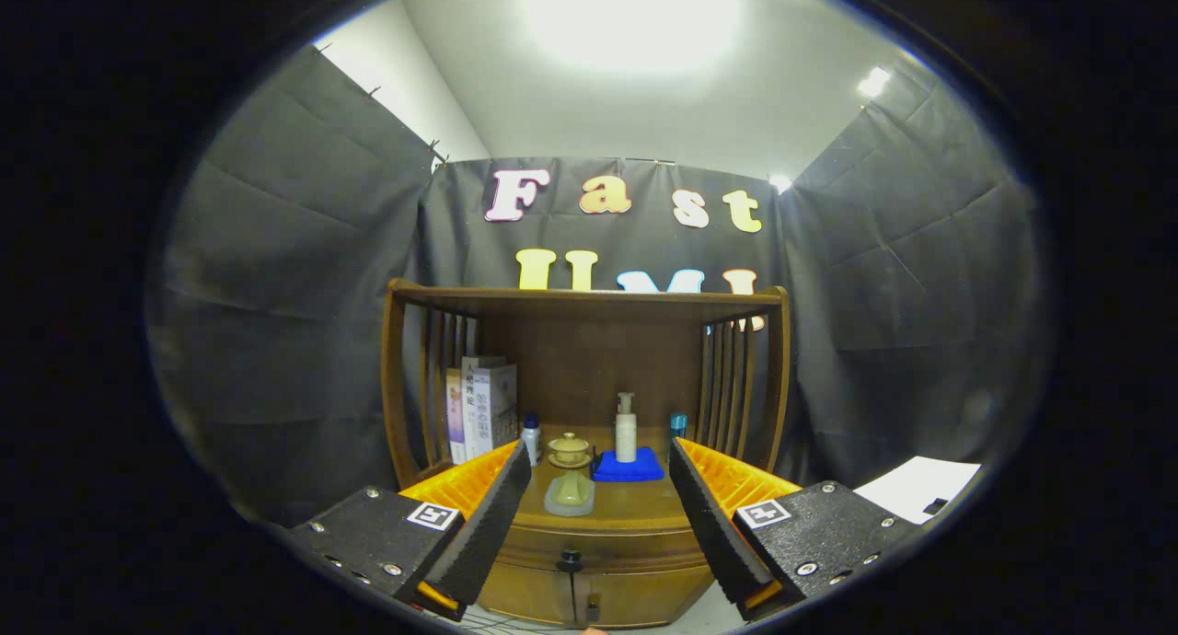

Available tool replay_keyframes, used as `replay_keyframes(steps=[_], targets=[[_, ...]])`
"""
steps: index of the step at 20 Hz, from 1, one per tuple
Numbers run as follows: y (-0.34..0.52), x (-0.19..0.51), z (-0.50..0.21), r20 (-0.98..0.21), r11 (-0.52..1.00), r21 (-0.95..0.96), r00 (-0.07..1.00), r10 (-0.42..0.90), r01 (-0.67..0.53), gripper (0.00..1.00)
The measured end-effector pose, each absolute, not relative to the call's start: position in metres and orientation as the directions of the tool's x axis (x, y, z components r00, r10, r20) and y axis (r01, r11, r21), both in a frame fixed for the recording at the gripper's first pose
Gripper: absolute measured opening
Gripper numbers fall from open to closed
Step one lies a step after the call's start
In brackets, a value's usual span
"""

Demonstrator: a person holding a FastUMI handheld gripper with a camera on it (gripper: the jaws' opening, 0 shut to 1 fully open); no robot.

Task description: Pull open the drawer, take out the items inside it, and place them on the countertop above the cabinet.

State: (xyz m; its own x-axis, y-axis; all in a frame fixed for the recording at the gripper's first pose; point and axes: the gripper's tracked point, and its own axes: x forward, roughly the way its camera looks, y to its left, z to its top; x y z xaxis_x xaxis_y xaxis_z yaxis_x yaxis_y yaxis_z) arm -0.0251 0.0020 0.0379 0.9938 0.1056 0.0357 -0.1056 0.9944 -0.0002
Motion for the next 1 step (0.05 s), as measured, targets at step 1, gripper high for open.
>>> replay_keyframes(steps=[1], targets=[[0.0115, -0.0312, 0.0435, 0.051, 0.991, 0.010, 0.990, 0.131, -0.132, 0.94]])
